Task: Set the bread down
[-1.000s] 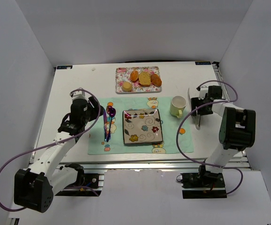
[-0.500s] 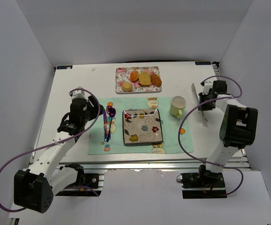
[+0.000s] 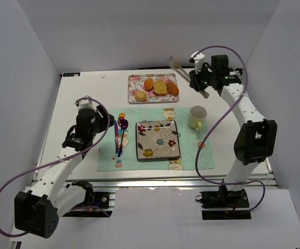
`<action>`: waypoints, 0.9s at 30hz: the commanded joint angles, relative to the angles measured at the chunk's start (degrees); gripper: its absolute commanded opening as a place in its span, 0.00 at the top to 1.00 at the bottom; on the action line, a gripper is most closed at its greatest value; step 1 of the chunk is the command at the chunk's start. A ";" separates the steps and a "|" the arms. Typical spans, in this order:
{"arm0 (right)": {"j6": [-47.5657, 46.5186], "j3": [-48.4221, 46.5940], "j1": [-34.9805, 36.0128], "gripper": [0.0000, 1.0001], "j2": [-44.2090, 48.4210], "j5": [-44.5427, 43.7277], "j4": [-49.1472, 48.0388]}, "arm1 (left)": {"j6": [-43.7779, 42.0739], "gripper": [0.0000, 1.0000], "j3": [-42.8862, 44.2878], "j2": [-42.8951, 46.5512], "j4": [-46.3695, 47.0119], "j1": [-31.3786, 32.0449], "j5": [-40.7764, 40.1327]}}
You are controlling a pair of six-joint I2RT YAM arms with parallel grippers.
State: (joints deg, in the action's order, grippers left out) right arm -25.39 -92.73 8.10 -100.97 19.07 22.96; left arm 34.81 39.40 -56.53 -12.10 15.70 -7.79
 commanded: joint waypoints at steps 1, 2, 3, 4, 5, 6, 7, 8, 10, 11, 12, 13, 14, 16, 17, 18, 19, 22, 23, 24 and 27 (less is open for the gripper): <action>-3.70 -4.37 4.20 0.62 -3.44 1.41 4.98 | 0.44 0.29 1.74 3.18 -0.47 -0.15 -0.65; -3.97 -5.17 4.90 0.62 -3.97 1.15 5.34 | 0.61 0.29 1.56 3.44 -0.38 -0.06 -0.73; -4.23 -5.97 6.39 0.62 -5.02 0.71 6.21 | 0.70 0.29 1.21 3.62 -0.47 -0.06 -0.82; -4.84 -7.37 7.19 0.61 -5.38 0.36 6.57 | 0.96 0.29 1.12 4.14 -0.47 -0.06 -0.91; -5.11 -7.90 7.89 0.61 -5.81 -0.78 7.09 | 0.96 0.29 1.12 4.32 -0.64 -0.06 -1.00; -5.46 -8.34 9.29 0.61 -6.60 -1.48 7.62 | 0.96 0.29 0.95 4.59 -0.65 -0.06 -1.08; -6.51 -8.96 9.91 0.60 -6.96 -2.10 7.89 | 1.05 0.29 0.94 4.68 -0.73 -0.15 -1.26; -6.95 -9.14 10.53 0.60 -7.22 -3.67 7.98 | 1.05 0.29 0.86 4.85 -0.73 -0.15 -1.35; -7.66 -9.23 12.02 0.60 -8.10 -5.44 7.98 | 1.05 0.29 0.68 5.03 -0.82 -0.06 -1.35; -8.36 -9.40 12.55 0.60 -8.45 -6.23 8.06 | 1.05 0.29 0.77 5.12 -0.82 -0.15 -1.35; -8.62 -9.57 13.43 0.60 -9.06 -7.98 8.06 | 1.05 0.29 0.68 5.20 -0.74 -0.06 -1.44; -8.97 -9.49 13.96 0.59 -9.24 -8.78 8.15 | 1.05 0.29 0.51 5.20 -0.82 -0.06 -1.44; -9.33 -9.40 14.31 0.59 -9.59 -10.27 8.15 | 1.05 0.29 0.51 5.29 -0.65 -0.06 -1.44; -10.29 -8.79 15.63 0.57 -9.95 -11.94 7.37 | 1.05 0.29 0.33 5.38 -0.56 -0.06 -1.52; -10.56 -8.00 16.42 0.57 -10.04 -13.60 6.93 | 1.05 0.29 0.24 5.38 -0.47 -0.06 -1.61; -11.17 -7.47 16.77 0.56 -10.12 -14.32 6.49 | 1.05 0.29 0.24 5.38 -0.56 -0.06 -1.53; -11.52 -6.95 17.04 0.56 -10.13 -15.02 5.79 | 0.97 0.29 0.24 5.38 -0.38 -0.06 -1.52; -12.58 -5.71 17.74 0.55 -10.56 -16.96 3.76 | 0.88 0.29 0.07 5.21 -0.30 -0.15 -1.52; -12.84 -5.54 17.92 0.55 -11.09 -17.92 3.15 | 0.88 0.29 -0.02 5.20 -0.29 -0.06 -1.61; -13.02 -5.36 18.09 0.54 -11.44 -18.45 2.79 | 0.88 0.29 -0.02 5.12 -0.29 -0.15 -1.53; -13.90 -5.10 18.18 0.54 -12.32 -19.07 1.92 | 0.88 0.29 -0.20 5.03 -0.12 -0.06 -1.52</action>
State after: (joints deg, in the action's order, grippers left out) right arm -37.43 -98.39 26.13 -112.03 2.83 28.62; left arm 35.62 39.38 -52.53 -12.43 15.70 -8.60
